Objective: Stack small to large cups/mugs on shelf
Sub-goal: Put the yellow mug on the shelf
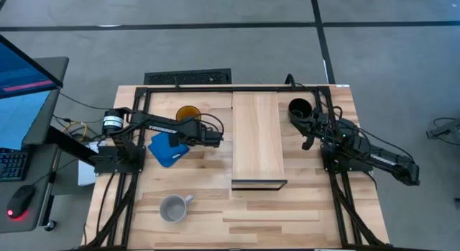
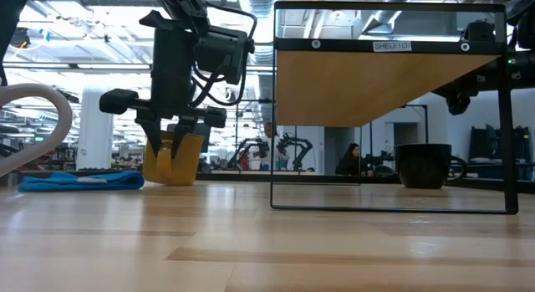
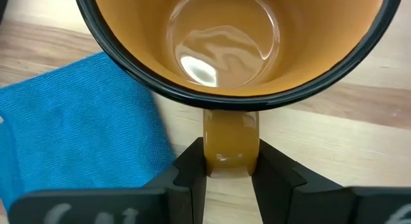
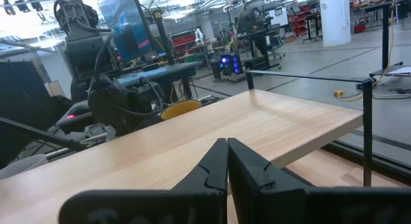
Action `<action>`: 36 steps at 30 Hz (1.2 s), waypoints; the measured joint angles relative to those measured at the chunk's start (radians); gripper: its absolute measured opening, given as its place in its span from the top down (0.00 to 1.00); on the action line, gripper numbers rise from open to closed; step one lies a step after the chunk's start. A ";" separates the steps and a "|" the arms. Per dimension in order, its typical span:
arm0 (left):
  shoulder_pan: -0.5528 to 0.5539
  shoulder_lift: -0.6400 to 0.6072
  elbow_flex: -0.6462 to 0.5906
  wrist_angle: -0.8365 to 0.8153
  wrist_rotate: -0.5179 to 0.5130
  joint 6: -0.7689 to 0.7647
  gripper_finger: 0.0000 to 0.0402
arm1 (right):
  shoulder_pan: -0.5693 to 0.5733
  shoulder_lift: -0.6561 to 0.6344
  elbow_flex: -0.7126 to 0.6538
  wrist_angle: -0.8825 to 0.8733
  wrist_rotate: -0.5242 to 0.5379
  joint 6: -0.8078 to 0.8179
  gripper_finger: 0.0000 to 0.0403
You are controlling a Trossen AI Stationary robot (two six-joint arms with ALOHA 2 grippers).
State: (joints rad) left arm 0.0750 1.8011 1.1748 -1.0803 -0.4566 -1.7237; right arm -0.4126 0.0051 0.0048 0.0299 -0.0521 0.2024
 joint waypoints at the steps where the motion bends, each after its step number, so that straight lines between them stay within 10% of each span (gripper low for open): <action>1: 0.000 0.000 0.000 0.001 0.001 0.000 0.80 | 0.000 0.000 0.000 0.000 0.000 0.000 0.92; 36: 0.000 0.001 0.000 0.024 0.029 0.021 0.79 | 0.000 0.000 0.000 0.000 0.000 0.000 0.92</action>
State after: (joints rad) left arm 0.0750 1.8019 1.1748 -1.0565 -0.4274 -1.7023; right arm -0.4126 0.0052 0.0048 0.0299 -0.0521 0.2024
